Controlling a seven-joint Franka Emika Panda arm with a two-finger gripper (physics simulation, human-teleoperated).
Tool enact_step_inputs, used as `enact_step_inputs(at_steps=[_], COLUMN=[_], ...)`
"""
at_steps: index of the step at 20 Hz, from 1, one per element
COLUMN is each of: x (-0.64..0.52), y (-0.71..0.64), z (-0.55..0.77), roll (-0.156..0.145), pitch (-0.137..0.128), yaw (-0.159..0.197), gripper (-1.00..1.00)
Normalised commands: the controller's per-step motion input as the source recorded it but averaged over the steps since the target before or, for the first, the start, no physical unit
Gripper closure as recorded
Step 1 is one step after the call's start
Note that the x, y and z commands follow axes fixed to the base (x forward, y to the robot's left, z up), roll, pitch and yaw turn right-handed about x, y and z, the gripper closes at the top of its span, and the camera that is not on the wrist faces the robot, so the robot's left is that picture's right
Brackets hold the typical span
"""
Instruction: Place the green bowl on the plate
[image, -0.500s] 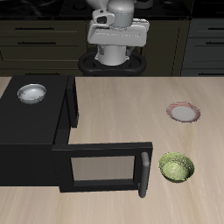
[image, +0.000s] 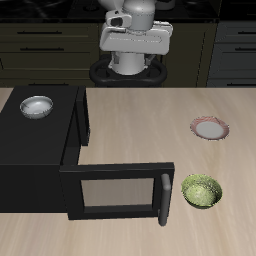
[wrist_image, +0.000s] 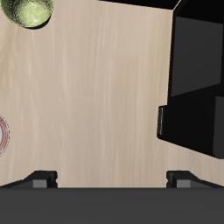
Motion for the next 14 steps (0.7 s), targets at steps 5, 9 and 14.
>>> enact_step_inputs(at_steps=[5,9,14], x=[0.37,0.43,0.41], y=[0.06,0.15,0.09], z=[0.02,0.08,0.14], roll=[0.005,0.050,0.034], pitch=[0.011,0.002,-0.003], yaw=[0.006,-0.020,-0.028], gripper=[-1.00,-1.00,-1.00])
